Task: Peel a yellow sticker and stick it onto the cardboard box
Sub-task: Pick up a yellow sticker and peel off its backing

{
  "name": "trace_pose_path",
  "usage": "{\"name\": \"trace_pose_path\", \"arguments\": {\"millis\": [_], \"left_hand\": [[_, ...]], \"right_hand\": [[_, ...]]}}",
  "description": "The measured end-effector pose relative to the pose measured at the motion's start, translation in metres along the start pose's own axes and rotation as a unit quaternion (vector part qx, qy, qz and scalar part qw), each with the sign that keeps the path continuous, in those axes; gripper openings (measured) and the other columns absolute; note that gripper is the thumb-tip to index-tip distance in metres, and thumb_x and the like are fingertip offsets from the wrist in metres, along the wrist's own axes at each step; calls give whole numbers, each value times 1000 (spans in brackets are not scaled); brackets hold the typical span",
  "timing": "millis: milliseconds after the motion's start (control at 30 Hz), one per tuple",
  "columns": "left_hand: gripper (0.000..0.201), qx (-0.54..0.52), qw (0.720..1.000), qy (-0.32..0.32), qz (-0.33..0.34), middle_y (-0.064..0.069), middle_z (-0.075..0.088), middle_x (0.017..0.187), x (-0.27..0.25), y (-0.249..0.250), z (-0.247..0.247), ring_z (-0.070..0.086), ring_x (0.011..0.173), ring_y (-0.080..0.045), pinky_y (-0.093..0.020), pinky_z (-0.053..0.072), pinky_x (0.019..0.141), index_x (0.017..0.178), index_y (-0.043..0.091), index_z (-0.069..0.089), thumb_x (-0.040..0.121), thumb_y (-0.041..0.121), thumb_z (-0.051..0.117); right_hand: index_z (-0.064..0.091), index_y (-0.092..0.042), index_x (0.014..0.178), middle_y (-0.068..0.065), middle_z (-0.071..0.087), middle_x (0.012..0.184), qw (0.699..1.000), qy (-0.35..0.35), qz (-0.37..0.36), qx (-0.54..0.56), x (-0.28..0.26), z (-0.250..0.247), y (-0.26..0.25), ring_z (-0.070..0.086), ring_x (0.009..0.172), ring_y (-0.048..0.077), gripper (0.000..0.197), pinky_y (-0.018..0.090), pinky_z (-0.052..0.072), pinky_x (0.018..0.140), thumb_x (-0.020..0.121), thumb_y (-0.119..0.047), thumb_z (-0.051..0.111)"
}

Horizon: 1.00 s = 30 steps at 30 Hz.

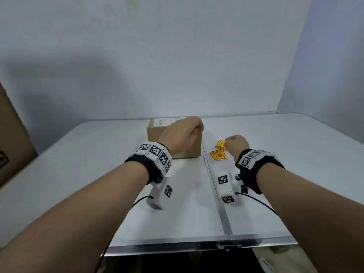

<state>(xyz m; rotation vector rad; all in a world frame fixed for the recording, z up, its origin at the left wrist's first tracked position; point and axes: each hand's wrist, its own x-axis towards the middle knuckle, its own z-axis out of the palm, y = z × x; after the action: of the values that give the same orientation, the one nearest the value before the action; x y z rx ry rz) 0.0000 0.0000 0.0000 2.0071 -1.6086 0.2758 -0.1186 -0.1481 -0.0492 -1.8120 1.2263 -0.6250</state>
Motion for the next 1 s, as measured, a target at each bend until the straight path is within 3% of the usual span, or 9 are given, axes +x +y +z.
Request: {"name": "trace_pose_path", "arguments": {"millis": [133, 267, 367, 467, 533, 633, 700, 800, 1000], "left_hand": [[25, -28, 995, -93, 4, 8, 64, 85, -1, 3, 21, 52, 74, -10, -27, 48, 70, 93, 20, 68, 86, 11, 46], [23, -189, 968, -134, -100, 8, 61, 66, 0, 1, 34, 58, 58, -12, -19, 51, 61, 89, 7, 70, 85, -1, 50], [21, -254, 945, -136, -152, 2, 62, 66, -1, -1, 38, 57, 54, -9, -23, 52, 60, 83, 11, 68, 88, -1, 51], [24, -322, 914, -151, -195, 4, 63, 66, -3, -4, 39, 57, 57, -8, -17, 48, 57, 78, 15, 65, 91, 0, 51], [22, -383, 884, -144, -226, 9, 65, 65, -4, -3, 38, 58, 60, -7, -15, 50, 58, 84, 13, 66, 92, 1, 50], [20, -488, 819, -93, -287, 0, 68, 78, -8, -6, 41, 60, 64, -10, -23, 55, 72, 92, 8, 66, 93, -2, 49], [21, -514, 792, -78, -319, -5, 67, 84, -12, -9, 43, 60, 64, -11, -21, 53, 65, 90, 9, 65, 93, -4, 48], [21, -523, 765, -81, -367, -8, 68, 87, -19, -8, 46, 62, 63, -10, -14, 51, 52, 107, 3, 63, 94, -3, 49], [28, -529, 753, -67, -385, -10, 71, 105, -36, -3, 39, 63, 66, -8, -14, 53, 56, 118, 2, 64, 94, 14, 58]], "right_hand": [[59, -7, 126, 14, 61, 130, 997, -44, 16, -69, 10, 5, 15, 56, 120, 29, 39, 31, 45, 96, 87, -8, 57], [50, -16, 136, 7, 57, 137, 989, -75, -20, -128, 16, 15, 18, 54, 124, 25, 53, 29, 44, 99, 85, -6, 58], [50, -21, 135, 7, 58, 135, 983, -85, -24, -158, 19, 20, 19, 56, 121, 27, 55, 33, 47, 99, 83, -4, 58], [60, -19, 125, 7, 62, 128, 984, -74, -25, -162, 18, 20, 22, 59, 116, 26, 43, 28, 49, 91, 83, -8, 62], [68, -14, 115, 9, 68, 119, 993, -52, -33, -102, 18, 22, 26, 62, 110, 26, 32, 27, 47, 85, 84, -11, 62], [71, -9, 106, 9, 71, 110, 998, 11, -20, 53, 10, 24, 26, 62, 104, 25, 24, 32, 46, 92, 87, -12, 58], [70, -10, 105, 6, 69, 105, 989, 44, 3, 142, 4, 25, 23, 61, 103, 24, 23, 34, 48, 94, 89, -13, 54], [67, -12, 106, -2, 64, 87, 975, 55, 8, 214, -7, 26, 15, 60, 95, 22, 21, 34, 49, 89, 91, -14, 52], [66, -15, 94, -7, 62, 75, 968, 21, -44, 244, -33, 32, -4, 59, 79, 14, 15, 27, 47, 75, 88, -10, 53]]}}
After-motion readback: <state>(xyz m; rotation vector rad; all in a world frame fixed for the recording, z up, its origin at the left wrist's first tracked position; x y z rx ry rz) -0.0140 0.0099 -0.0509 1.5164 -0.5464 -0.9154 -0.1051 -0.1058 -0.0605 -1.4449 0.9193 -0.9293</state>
